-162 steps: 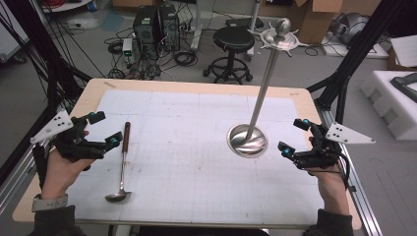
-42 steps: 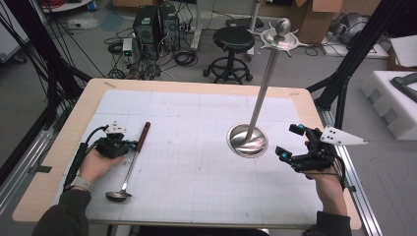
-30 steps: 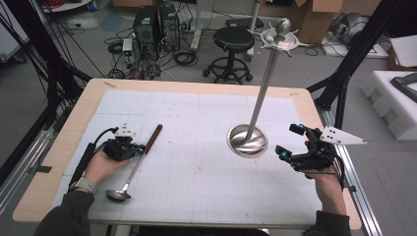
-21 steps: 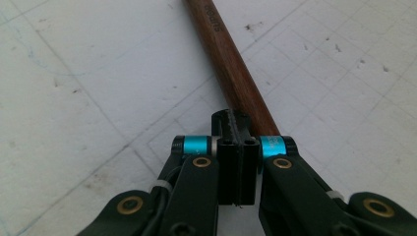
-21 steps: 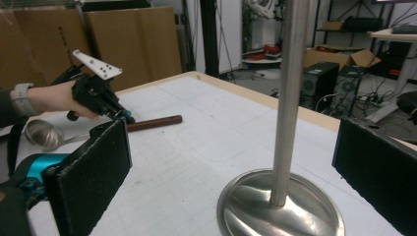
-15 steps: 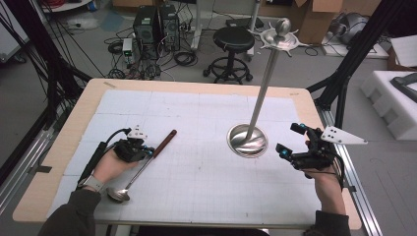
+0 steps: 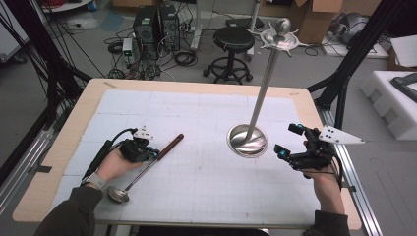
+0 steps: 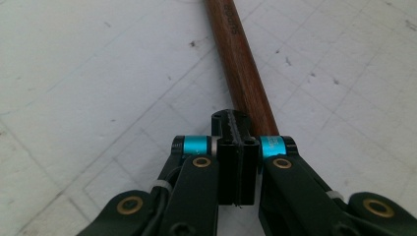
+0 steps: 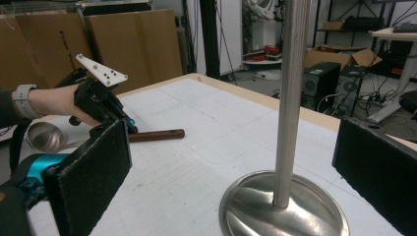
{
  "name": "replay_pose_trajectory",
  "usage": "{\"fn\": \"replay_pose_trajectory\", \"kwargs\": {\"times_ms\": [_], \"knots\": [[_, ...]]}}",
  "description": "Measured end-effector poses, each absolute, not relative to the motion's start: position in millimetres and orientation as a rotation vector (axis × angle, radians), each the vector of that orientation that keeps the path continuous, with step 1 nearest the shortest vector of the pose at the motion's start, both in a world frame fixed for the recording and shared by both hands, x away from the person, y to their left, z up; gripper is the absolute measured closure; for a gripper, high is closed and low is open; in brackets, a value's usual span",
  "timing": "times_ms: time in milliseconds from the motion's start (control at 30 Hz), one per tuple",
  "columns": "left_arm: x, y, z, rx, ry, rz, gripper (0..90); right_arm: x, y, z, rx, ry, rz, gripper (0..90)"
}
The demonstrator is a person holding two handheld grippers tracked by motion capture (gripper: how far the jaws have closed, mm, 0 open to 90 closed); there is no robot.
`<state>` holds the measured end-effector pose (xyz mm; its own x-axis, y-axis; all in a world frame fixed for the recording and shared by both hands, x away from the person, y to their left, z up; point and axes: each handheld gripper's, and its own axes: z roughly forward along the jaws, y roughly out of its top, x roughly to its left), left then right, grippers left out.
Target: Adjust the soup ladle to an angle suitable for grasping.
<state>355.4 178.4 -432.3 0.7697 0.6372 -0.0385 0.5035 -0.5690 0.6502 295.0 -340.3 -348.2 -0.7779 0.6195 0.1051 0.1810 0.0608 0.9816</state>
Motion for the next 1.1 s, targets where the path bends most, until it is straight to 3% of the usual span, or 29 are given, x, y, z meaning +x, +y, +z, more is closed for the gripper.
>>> {"fn": "replay_pose_trajectory", "kwargs": {"times_ms": [333, 1100], "knots": [[351, 150, -431, 2.359, 0.741, 0.231, 89.9, 294, -341, -347, 0.797, 1.993, 1.793, 0.0], [332, 134, -429, 2.433, 0.476, 0.116, 89.9, 295, -341, -348, 0.793, 1.997, 1.788, 0.0]]}}
